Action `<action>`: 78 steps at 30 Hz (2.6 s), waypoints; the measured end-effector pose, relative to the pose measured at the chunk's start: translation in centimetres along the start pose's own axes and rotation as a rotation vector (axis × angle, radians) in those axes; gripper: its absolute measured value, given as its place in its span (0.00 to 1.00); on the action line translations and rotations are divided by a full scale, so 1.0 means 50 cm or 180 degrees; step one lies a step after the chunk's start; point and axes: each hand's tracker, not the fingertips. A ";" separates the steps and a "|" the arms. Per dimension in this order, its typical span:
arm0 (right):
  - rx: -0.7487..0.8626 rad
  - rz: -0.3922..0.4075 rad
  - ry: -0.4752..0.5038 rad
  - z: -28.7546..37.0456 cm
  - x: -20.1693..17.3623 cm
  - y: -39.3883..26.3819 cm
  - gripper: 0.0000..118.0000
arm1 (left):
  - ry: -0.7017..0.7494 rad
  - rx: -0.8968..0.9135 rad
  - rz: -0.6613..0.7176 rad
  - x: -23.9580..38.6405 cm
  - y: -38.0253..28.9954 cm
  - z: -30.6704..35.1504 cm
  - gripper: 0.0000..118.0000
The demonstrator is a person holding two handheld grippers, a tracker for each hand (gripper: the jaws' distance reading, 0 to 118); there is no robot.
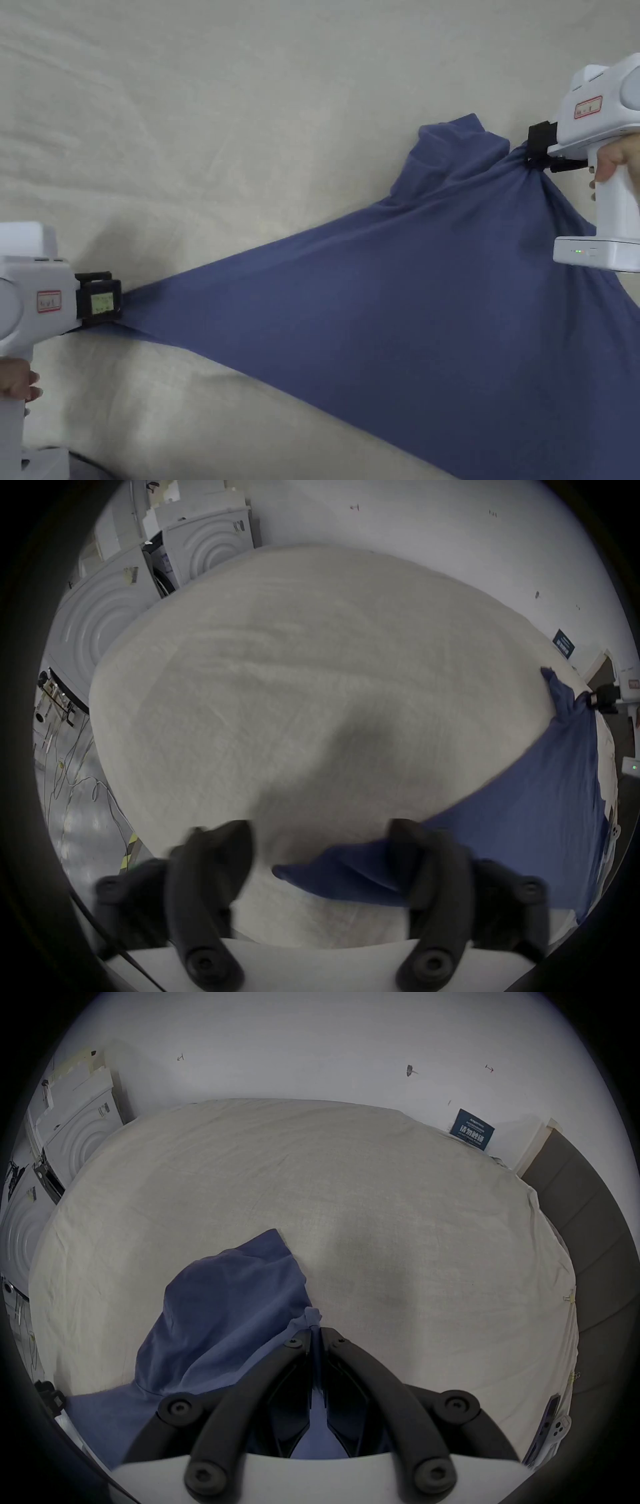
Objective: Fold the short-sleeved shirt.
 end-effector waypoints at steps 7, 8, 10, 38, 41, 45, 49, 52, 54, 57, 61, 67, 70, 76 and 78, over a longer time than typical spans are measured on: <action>0.0041 -0.0071 -0.0041 0.021 -0.010 -0.002 0.03 | -0.0338 0.0011 -0.0068 0.023 -0.004 0.020 0.00; 0.0053 -0.0081 -0.0035 0.030 -0.009 -0.002 0.03 | -0.0311 0.0023 -0.0165 0.024 -0.007 0.021 0.00; 0.0088 -0.0097 -0.0035 0.051 -0.007 -0.001 0.03 | -0.0353 0.0070 -0.0034 0.015 -0.011 0.033 0.00; 0.2026 -0.0508 -0.0453 0.977 0.203 -0.172 0.03 | -0.0884 0.2383 -0.0374 0.064 0.233 0.620 0.00; 0.2201 -0.0452 -0.0539 1.053 0.201 -0.204 0.03 | -0.0729 0.2719 -0.0590 0.085 0.249 0.698 0.00; 0.2360 -0.0473 -0.0587 1.131 0.186 -0.230 0.03 | -0.0408 0.3056 -0.0832 0.116 0.271 0.777 0.00; 0.2493 -0.0517 -0.0657 1.172 0.197 -0.215 0.03 | -0.0352 0.3199 -0.0882 0.139 0.307 0.840 0.00; 0.2504 -0.0590 -0.0732 1.174 0.218 -0.179 0.03 | -0.0244 0.3256 -0.1032 0.135 0.371 0.849 0.00; 0.2494 -0.0664 -0.0756 1.169 0.219 -0.159 0.03 | -0.0177 0.3253 -0.1076 0.148 0.398 0.858 0.00; 0.2424 -0.0759 -0.0785 1.144 0.228 -0.114 0.03 | -0.0111 0.3236 -0.1095 0.171 0.420 0.863 0.00; 0.2285 -0.0782 -0.0805 1.096 0.236 -0.045 0.03 | 0.0068 0.3229 -0.1109 0.212 0.499 0.831 0.00; 0.2135 -0.0799 -0.0954 1.005 0.251 0.070 0.03 | 0.0088 0.3230 -0.1003 0.286 0.615 0.767 0.00; 0.2124 -0.0772 -0.1041 0.964 0.261 0.134 0.03 | 0.0179 0.3485 -0.0870 0.330 0.668 0.735 0.00; 0.2269 -0.0672 -0.1290 0.891 0.279 0.257 0.03 | 0.0209 0.3494 -0.0856 0.409 0.780 0.686 0.00; 0.2365 -0.0709 -0.1358 0.876 0.282 0.283 0.03 | 0.0176 0.3562 -0.0761 0.428 0.803 0.672 0.00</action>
